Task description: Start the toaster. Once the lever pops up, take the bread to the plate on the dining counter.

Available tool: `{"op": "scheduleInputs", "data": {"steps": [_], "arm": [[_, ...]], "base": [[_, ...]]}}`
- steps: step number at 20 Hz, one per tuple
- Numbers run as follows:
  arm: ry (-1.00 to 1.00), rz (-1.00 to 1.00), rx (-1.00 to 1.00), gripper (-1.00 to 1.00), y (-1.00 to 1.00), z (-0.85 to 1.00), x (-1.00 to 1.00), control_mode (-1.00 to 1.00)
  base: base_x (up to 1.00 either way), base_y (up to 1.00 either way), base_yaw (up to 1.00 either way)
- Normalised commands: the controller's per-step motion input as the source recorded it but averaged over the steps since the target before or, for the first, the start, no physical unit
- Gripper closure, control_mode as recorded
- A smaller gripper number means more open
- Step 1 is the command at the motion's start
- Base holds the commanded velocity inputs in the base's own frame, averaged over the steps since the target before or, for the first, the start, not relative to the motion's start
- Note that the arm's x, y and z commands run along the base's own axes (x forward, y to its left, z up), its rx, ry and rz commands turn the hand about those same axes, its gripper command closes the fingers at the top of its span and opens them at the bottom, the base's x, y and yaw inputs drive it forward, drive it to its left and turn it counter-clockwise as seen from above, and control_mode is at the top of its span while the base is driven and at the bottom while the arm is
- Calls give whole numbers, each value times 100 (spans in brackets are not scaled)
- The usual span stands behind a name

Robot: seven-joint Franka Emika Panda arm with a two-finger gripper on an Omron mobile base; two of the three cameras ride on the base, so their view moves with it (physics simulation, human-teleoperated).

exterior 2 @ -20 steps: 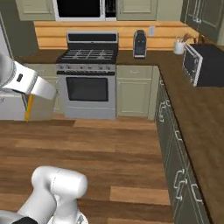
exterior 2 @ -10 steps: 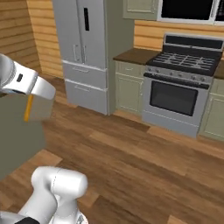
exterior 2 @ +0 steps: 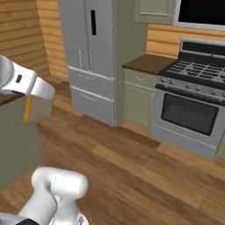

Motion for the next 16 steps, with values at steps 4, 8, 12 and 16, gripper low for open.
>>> {"op": "scheduleInputs", "data": {"steps": [4, 8, 12, 16], "arm": [[0, 0, 0, 100, 0, 0, 0, 100], [0, 0, 0, 100, 0, 0, 0, 100], [0, 0, 0, 100, 0, 0, 0, 100], [0, 0, 0, 100, 0, 0, 0, 100]], "base": [[100, -7, 19], [100, -7, 24], [100, -8, 36], [100, -5, 50]]}}
